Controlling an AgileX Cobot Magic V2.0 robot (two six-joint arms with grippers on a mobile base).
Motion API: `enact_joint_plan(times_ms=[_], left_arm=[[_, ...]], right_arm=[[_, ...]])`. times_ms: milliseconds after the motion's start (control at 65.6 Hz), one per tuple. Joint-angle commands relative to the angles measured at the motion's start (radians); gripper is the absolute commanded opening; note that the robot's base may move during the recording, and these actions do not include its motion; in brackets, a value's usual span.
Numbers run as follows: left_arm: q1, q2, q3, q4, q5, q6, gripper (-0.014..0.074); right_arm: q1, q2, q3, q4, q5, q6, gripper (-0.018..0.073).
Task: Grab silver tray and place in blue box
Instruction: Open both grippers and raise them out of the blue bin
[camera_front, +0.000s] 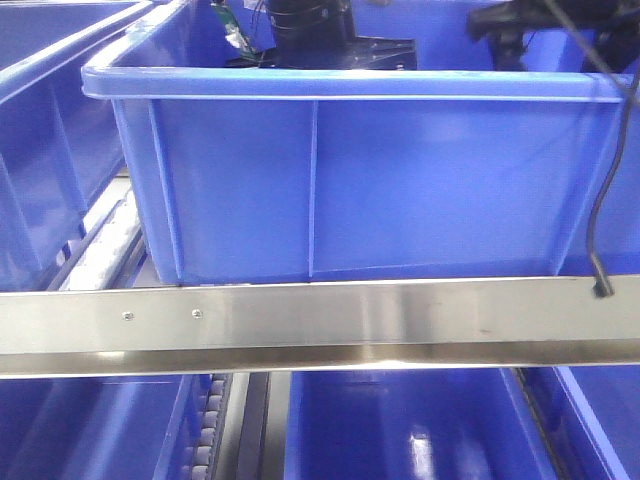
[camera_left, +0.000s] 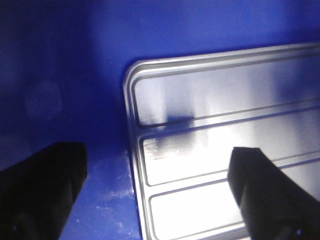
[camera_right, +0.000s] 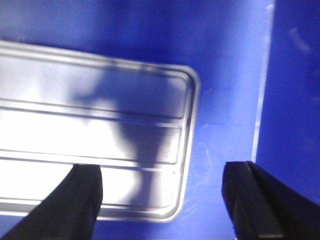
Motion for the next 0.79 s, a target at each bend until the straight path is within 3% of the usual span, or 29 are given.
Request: enact_joint_plan(times_ms=[0, 137, 259, 335, 473, 656, 778], left_arm=[[-0.005, -0.11, -0.037, 0.006, -0.04, 0.001, 0.0494], [-0.005, -0.166, -0.037, 0.009, -0.038, 0.002, 0.0482], [-0.005, -0.22, -0.037, 0.005, -0.008, 0.043, 0.0442], [-0.009, -0.258, -0.037, 0.014, 0.034, 0.08, 0.0379], [-0.027, -0.318, -0.037, 0.109, 0.125, 0.141, 0.0209], [-0.045, -0.373, -0.033, 0.166, 0.227, 0.232, -0.0113], [-0.045, -0.388, -0.031, 0.17, 0.252, 0.241, -0.0092]], right_arm=[[0.0, -0.098, -0.038, -0.014, -0.028, -0.008, 0.0591], [0.002, -0.168, -0.038, -0.007, -0.004, -0.008, 0.0531], [0.004, -0.224, -0.036, -0.006, 0.013, -0.008, 0.0426], [0.005, -0.26, -0.036, -0.006, 0.03, -0.008, 0.033], [0.005, -0.319, -0.015, -0.006, 0.025, -0.008, 0.0179], [0.005, -0.424, 0.11, -0.006, -0.034, -0.008, 0.0047], [0.005, -0.506, 0.236, -0.006, -0.092, -0.008, 0.005]])
